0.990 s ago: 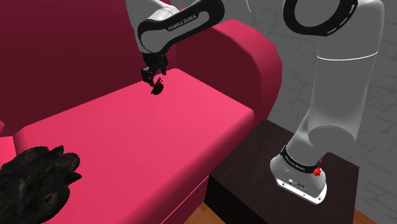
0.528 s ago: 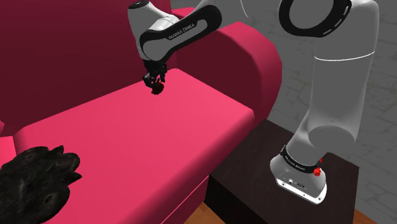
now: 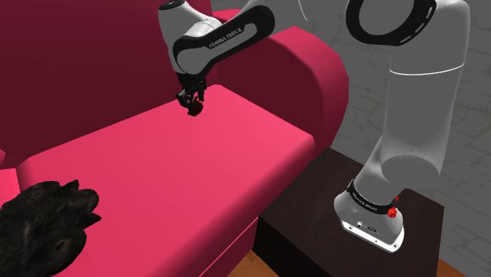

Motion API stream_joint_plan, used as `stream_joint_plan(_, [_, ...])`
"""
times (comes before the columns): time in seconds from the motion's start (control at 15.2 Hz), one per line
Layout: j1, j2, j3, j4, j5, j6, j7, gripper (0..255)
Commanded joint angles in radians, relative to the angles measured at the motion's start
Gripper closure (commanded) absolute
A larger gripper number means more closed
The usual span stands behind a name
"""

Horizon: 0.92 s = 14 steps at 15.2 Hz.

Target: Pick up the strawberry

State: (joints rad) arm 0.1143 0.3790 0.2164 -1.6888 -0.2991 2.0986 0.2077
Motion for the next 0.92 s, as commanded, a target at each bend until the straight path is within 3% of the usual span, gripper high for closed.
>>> stream_joint_plan(0.0, [0.0,0.006,0.0,-0.002,0.0,0.003,0.0,255])
stream_joint_plan(0.86, [0.0,-0.043,0.01,0.103,0.028,-0.147,-0.039,255])
